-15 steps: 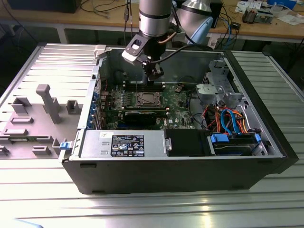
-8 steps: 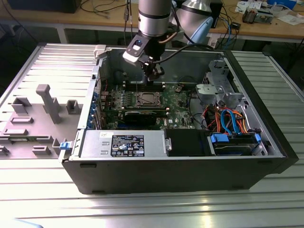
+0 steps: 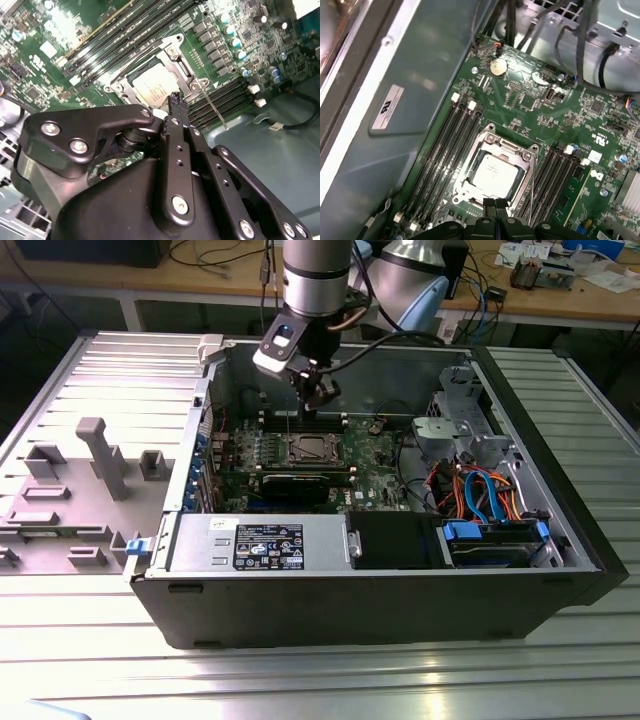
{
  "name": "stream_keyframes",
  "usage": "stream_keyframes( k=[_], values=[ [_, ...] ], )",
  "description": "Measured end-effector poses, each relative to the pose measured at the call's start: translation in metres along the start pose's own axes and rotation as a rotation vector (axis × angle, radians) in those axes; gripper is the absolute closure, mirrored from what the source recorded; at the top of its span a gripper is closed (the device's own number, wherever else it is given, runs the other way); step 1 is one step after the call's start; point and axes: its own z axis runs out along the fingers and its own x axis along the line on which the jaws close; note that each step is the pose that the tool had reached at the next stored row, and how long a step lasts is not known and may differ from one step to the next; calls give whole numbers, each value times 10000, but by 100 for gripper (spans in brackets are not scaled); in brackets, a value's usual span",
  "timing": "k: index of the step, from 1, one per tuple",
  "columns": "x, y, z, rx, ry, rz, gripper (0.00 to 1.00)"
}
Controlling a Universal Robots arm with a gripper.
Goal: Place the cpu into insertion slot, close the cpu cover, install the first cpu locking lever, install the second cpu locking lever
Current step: 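Install the first cpu locking lever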
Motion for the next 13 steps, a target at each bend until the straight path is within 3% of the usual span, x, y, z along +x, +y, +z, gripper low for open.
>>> stream_keyframes(
  k=[5,13],
  values=[
    [0,0,1,6,3,-681,89],
    [2,-2,2,7,3,-783,89]
  ],
)
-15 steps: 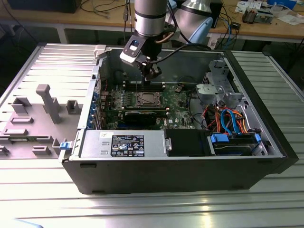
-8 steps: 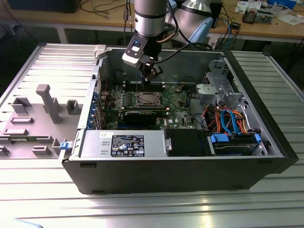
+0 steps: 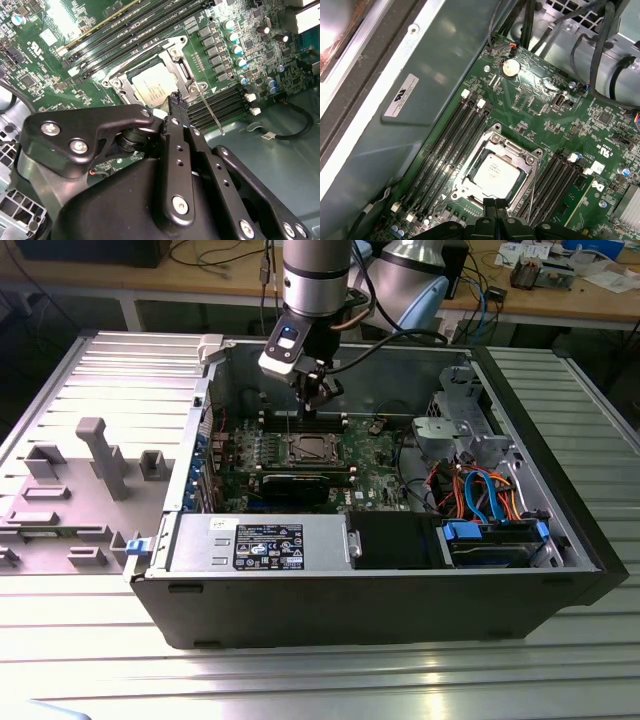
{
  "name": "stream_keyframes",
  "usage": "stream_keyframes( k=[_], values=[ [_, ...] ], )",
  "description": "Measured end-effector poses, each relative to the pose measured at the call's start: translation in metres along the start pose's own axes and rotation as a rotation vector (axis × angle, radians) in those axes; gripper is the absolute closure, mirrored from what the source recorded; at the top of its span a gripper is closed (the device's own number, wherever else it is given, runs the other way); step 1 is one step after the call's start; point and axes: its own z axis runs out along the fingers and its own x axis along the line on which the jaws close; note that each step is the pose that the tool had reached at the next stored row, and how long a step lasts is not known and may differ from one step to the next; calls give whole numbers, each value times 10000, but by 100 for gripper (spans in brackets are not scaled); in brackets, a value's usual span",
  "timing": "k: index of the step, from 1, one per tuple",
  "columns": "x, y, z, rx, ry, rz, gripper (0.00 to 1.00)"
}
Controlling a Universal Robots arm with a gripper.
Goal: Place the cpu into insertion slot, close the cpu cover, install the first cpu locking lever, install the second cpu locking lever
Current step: 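Install the first cpu locking lever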
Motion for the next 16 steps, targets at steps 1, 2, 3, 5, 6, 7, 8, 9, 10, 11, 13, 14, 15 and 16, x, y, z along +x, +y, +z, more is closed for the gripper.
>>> stream_keyframes(
  k=[1,2,3,5,6,7,8,9,10,11,13,14,15,16],
  values=[
    [0,0,0,0,0,-8,89],
    [0,0,0,0,0,-15,89],
    [0,0,0,0,0,-18,89],
    [0,0,0,0,0,-27,89],
    [0,0,0,0,0,-30,89],
    [0,0,0,0,0,-34,89],
    [0,0,0,0,0,-40,89],
    [0,0,0,0,0,-42,89],
    [0,0,0,0,0,-46,89],
    [0,0,0,1,0,-51,89],
    [0,0,0,1,0,-59,89],
    [0,0,0,1,0,-63,89],
    [0,0,0,1,0,-67,89],
    [0,0,0,0,0,-72,89]
  ],
)
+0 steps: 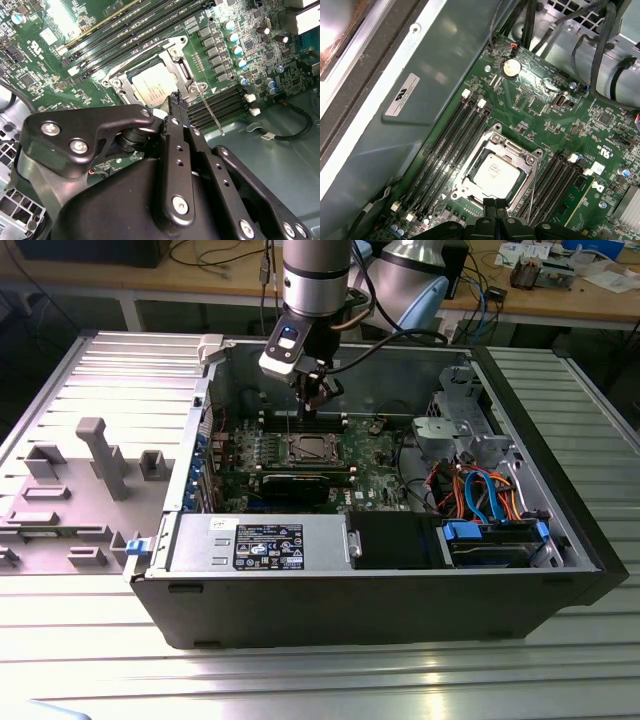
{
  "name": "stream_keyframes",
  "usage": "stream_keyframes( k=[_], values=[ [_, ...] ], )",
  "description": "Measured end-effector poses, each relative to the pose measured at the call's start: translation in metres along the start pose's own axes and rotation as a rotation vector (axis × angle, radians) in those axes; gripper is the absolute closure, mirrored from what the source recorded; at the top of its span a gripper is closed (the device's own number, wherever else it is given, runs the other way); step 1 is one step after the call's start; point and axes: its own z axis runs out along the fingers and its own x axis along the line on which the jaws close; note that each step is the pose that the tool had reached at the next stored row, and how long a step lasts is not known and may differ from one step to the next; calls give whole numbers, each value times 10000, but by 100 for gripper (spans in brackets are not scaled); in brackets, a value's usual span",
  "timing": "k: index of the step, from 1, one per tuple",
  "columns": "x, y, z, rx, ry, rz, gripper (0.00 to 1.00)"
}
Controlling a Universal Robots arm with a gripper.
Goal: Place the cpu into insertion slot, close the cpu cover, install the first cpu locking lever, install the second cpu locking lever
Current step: 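Install the first cpu locking lever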
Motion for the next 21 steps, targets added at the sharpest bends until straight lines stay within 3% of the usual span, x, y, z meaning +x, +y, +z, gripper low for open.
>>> stream_keyframes(
  k=[12,17,21],
  values=[
    [0,0,0,2,1,-87,89],
    [0,0,0,7,2,-573,89],
    [0,0,0,16,4,-1321,89]
  ],
)
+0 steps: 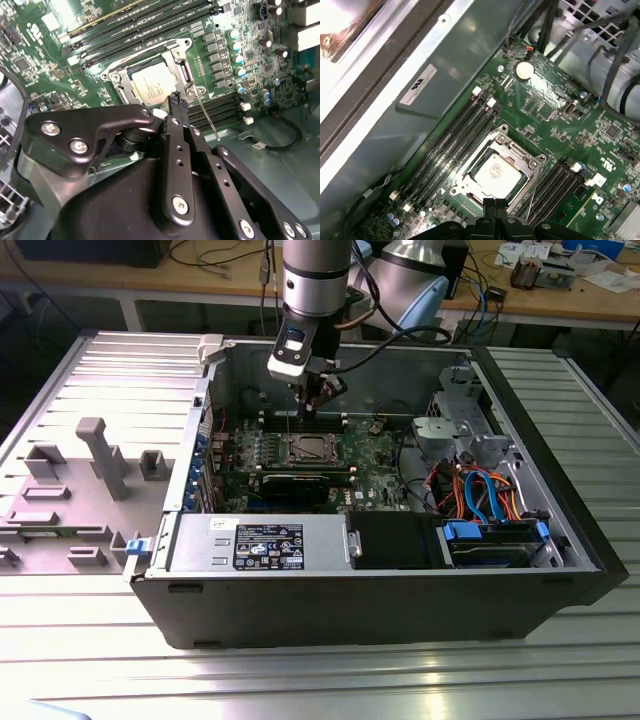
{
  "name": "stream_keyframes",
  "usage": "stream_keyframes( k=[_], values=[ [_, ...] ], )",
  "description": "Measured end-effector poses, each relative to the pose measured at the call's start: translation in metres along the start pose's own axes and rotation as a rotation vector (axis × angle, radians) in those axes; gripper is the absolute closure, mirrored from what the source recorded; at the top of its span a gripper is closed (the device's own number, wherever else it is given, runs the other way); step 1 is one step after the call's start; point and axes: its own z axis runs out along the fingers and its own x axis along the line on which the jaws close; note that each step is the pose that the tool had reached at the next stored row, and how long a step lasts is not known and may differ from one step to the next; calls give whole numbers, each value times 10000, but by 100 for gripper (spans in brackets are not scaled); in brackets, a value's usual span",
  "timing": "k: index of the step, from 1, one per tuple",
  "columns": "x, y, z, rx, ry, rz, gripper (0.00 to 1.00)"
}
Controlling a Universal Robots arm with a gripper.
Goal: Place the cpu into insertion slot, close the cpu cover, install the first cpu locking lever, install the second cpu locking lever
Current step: 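Install the first cpu locking lever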
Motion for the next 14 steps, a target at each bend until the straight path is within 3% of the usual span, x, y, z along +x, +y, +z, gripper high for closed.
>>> stream_keyframes(
  k=[5,14],
  values=[
    [0,0,0,15,4,-1293,89],
    [0,0,0,32,9,-2680,89]
  ],
)
